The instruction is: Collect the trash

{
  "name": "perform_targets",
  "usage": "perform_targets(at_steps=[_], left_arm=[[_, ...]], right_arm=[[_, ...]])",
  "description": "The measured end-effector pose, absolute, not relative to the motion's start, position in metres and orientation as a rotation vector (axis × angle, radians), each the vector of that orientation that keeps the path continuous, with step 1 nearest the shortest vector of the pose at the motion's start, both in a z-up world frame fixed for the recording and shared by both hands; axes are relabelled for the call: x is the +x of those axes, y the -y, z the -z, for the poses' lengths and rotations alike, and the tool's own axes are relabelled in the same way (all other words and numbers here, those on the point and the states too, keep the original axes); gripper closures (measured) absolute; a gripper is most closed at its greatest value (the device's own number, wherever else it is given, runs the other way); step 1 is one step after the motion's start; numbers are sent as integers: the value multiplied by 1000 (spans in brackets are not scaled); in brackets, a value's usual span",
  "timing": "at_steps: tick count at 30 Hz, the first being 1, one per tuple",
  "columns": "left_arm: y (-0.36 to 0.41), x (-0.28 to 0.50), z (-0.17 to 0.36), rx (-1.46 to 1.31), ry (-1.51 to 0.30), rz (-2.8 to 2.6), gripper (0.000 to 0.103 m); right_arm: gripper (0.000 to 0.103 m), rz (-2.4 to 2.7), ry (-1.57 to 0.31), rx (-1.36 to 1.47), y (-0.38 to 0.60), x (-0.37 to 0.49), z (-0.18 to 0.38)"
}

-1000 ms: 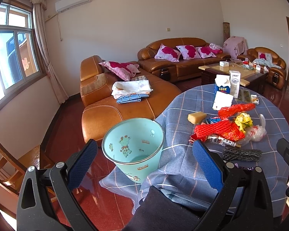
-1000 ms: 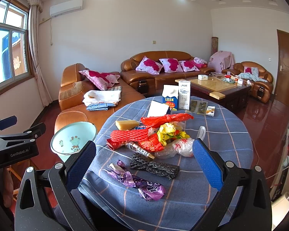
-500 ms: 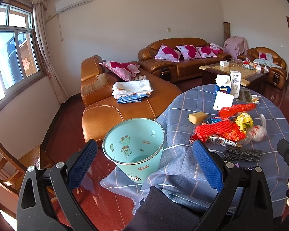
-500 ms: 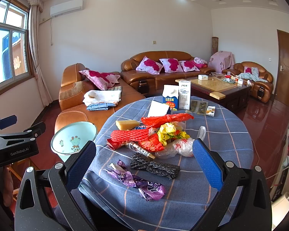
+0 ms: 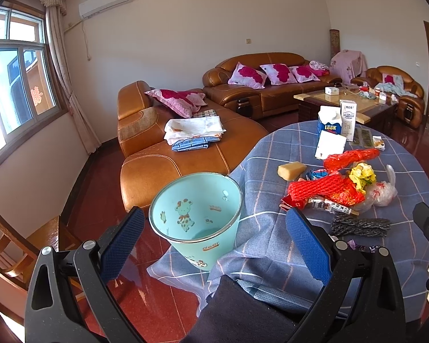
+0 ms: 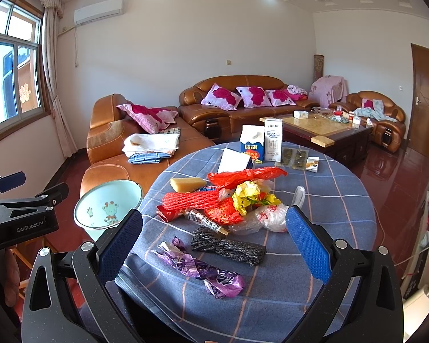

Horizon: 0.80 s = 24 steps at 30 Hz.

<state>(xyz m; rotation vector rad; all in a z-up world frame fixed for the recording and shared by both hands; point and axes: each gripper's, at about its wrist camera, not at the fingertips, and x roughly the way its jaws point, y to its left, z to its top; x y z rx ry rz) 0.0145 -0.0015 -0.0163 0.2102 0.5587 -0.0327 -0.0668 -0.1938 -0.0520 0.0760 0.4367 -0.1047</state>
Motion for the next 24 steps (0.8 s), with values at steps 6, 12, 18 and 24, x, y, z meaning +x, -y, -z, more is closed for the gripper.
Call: perform_targets(at_steps=[6, 12, 18, 24], left_arm=[[37, 32, 51, 264, -643, 94, 6], [81, 36, 67, 287, -649, 169, 6], [117, 34, 97, 326, -667, 227, 6], [125, 46, 122, 315, -770, 250, 6]], right_arm=[[5, 211, -462, 52, 226, -59, 84], [5, 277, -485, 0, 242, -56, 111], [5, 305, -529, 17, 257, -49, 138], [5, 356, -566, 62, 275, -46, 155]])
